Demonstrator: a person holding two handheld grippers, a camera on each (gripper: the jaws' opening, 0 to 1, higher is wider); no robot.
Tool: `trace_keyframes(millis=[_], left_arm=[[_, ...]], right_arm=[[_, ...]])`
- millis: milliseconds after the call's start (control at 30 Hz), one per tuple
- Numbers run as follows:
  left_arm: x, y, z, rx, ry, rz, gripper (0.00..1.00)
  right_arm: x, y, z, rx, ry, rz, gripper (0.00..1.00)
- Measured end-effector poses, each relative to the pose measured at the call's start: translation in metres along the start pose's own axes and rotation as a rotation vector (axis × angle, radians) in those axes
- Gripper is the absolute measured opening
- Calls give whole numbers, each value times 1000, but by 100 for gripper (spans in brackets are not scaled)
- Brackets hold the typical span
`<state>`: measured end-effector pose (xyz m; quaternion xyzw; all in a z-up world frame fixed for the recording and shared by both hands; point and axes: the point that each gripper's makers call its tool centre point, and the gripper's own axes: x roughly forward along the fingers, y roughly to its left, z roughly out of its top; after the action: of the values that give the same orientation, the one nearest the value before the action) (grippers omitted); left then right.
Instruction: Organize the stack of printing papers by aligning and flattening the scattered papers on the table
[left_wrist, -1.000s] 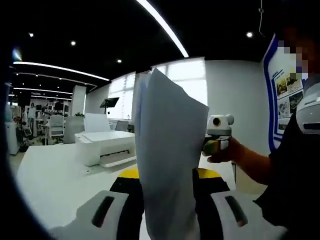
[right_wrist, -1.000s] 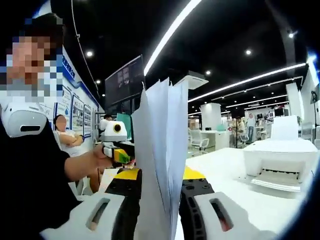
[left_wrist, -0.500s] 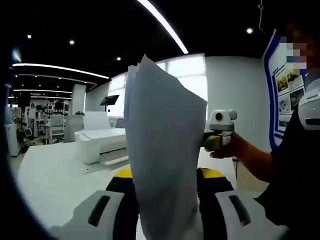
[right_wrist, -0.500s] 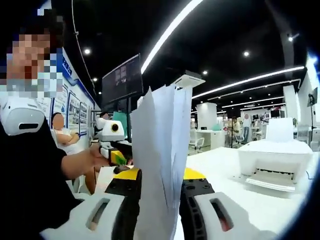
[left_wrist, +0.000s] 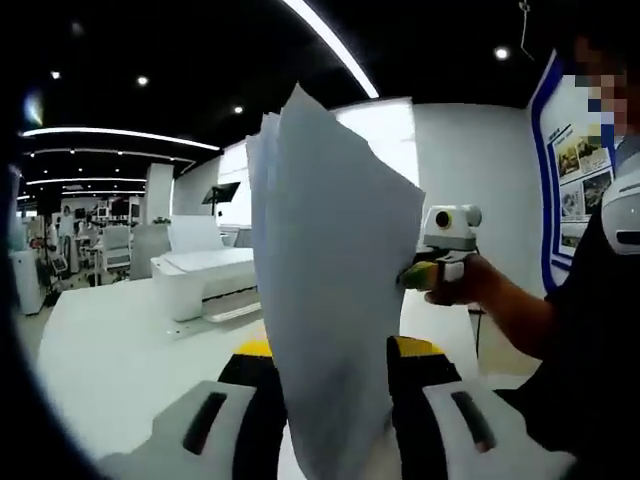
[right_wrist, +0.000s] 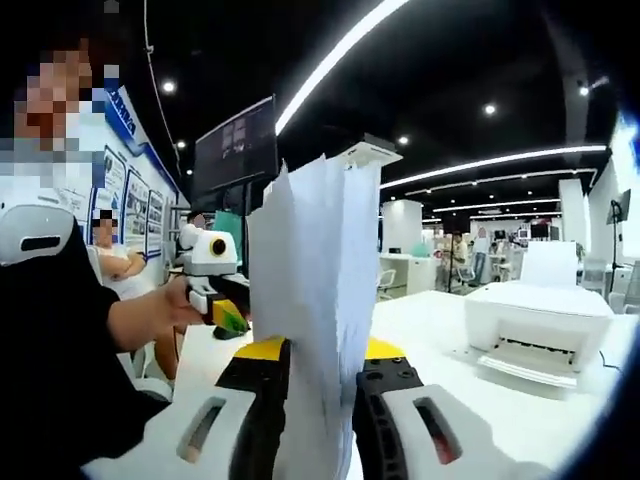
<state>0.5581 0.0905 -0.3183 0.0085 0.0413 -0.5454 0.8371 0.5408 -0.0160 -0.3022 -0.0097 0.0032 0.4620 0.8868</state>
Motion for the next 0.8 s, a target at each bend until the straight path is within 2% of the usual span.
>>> trace_keyframes(millis=[67,200,300,367,500,567,633,667,733,800], left_arm=[[-1,2,-5,17,18,10,37],[-6,4,-5,25,13,4,17],[-7,0,-2,36,10,-15,7],[-7,-2,2,63,5,-10,7],[-12,-6,13,65,-7,-21,7],[-13,-7,12,75,-1,-19,7],[-12,-4,5,81,18,-14,8],[-12,-2,-1,66,34,-12,10],[-12,1,-6,43,32,3,25],[-13,-1,-8,24,38,-15,25]], right_arm=[[-1,-1,-5,-5,12,-4,15],[-4,5,-4,-11,7,30,1],[-3,9,-3,-14,8,48,0],[-3,10,0,-11,-2,53,0],[-5,15,11,-39,-33,69,0],[-4,16,11,-43,-30,74,0],[-2,16,2,-13,-4,82,0],[-2,13,-6,12,20,71,3],[-1,8,-7,12,9,40,23],[-3,9,-7,18,11,46,18]])
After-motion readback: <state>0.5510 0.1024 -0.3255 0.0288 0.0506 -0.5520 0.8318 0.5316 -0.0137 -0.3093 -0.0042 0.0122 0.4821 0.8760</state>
